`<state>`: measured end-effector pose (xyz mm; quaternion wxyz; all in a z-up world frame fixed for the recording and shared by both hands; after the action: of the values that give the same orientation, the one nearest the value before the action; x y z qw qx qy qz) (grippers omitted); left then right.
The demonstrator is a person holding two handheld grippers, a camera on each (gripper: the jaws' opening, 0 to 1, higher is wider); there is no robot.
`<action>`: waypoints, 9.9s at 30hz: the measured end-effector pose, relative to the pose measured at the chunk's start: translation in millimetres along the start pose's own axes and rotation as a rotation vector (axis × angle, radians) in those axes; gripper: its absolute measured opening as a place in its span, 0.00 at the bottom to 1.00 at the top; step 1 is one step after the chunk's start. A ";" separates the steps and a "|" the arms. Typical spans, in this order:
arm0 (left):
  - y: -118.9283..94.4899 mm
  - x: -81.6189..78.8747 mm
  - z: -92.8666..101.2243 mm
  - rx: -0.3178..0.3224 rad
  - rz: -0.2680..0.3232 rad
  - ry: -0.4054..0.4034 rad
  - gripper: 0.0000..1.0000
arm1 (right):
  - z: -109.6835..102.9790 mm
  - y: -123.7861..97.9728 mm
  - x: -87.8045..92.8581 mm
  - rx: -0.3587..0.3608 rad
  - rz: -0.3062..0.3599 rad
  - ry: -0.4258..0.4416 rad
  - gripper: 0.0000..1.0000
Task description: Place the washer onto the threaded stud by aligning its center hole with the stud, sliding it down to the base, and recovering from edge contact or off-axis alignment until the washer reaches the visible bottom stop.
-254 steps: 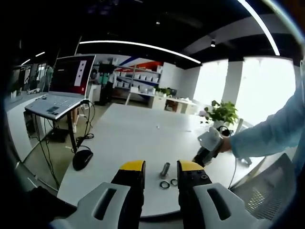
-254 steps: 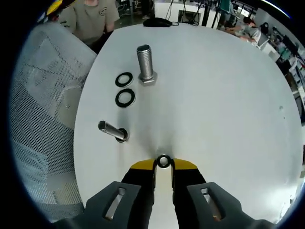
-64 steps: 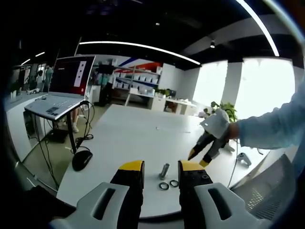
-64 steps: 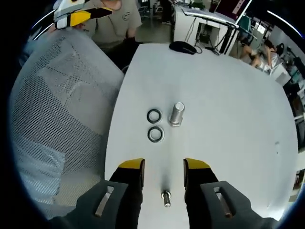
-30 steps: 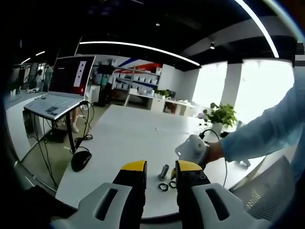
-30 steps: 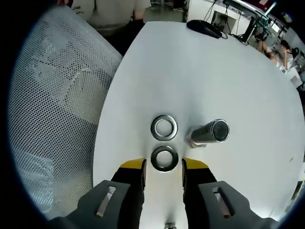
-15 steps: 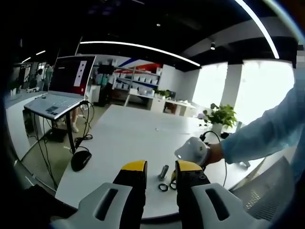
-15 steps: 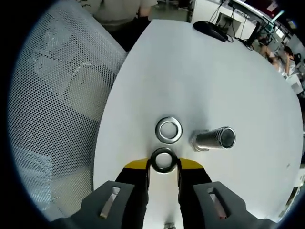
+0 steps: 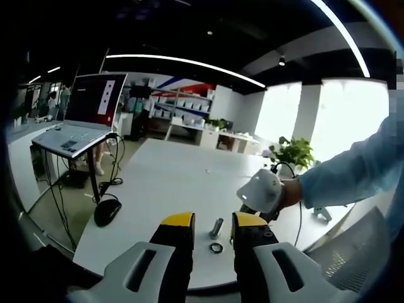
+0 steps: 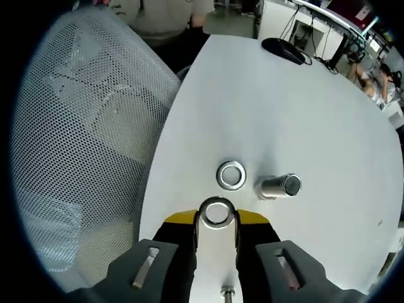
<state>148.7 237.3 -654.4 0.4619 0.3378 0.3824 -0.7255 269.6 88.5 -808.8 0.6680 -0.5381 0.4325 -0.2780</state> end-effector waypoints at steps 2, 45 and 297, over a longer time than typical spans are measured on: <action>-0.1 0.0 -0.1 0.000 0.001 -0.001 0.21 | -0.2 -3.7 -1.9 -0.010 0.001 -0.005 0.22; -0.6 -1.1 0.1 0.001 0.011 -0.006 0.22 | 47.4 -33.0 -24.7 0.119 -0.028 -0.106 0.22; 0.1 2.7 -2.9 -0.009 -0.029 0.005 0.19 | 18.5 -56.8 -9.9 0.123 0.054 0.018 0.23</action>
<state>148.3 238.7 -658.1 0.4521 0.3318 0.3917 -0.7294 286.5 90.5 -750.7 0.7031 -0.4816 0.4351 -0.2907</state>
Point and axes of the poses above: the point that each gripper's makers call its tool centre point, and the gripper's own axes: y roughly forward along the fingers, z roughly to its right, x roughly out of its underside, the point moved 4 cm from there along -y, roughly backward along the fingers, and after that the axes turned 15 degrees about -y, right-handed, at the moved point
